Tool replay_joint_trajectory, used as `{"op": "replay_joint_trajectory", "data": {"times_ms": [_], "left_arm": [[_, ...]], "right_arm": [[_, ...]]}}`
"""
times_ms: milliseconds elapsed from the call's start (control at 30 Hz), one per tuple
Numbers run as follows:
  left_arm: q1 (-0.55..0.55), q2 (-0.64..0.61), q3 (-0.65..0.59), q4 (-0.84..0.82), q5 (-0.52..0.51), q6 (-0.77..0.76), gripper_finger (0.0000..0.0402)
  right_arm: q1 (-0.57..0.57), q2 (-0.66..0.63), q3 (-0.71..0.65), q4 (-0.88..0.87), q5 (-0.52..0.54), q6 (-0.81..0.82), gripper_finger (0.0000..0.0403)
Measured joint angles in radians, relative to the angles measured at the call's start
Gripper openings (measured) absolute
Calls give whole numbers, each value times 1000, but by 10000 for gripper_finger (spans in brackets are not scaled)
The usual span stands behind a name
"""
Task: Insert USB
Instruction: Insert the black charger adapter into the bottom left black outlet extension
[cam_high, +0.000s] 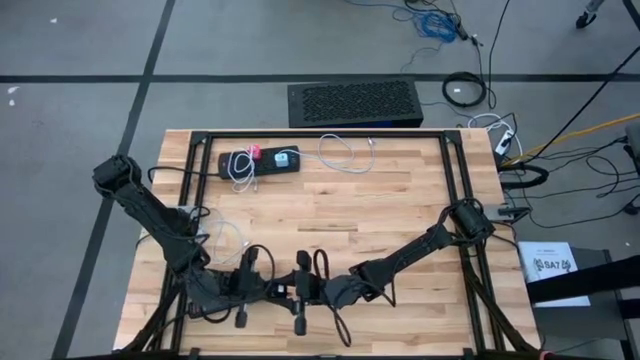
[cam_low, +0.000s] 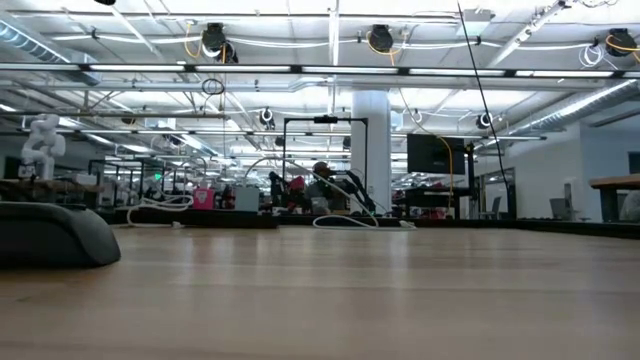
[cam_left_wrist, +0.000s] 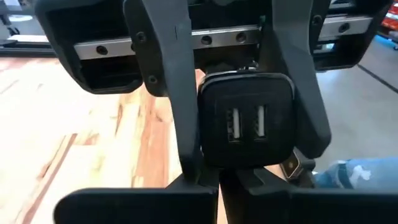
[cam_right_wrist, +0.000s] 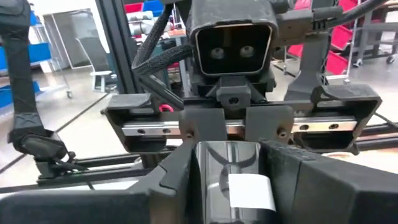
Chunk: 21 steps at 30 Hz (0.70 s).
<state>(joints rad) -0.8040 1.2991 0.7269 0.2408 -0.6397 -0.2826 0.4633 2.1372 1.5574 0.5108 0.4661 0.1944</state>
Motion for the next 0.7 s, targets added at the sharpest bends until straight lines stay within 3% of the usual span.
{"op": "replay_joint_trajectory", "data": {"times_ms": [167,367,533,700], "left_arm": [[-14,-2,2,-112,-33,-66,5],[-54,-8,6,-420,-104,-332,3],[-85,-8,6,-465,-111,-375,2],[-87,-7,6,-469,-111,-370,2]], "right_arm": [[8,-9,0,-92,-2,31,115],[21,-34,-6,-535,-13,225,115],[-23,-26,-6,-883,-191,409,115],[-79,-23,-6,-974,-374,419,115]]}}
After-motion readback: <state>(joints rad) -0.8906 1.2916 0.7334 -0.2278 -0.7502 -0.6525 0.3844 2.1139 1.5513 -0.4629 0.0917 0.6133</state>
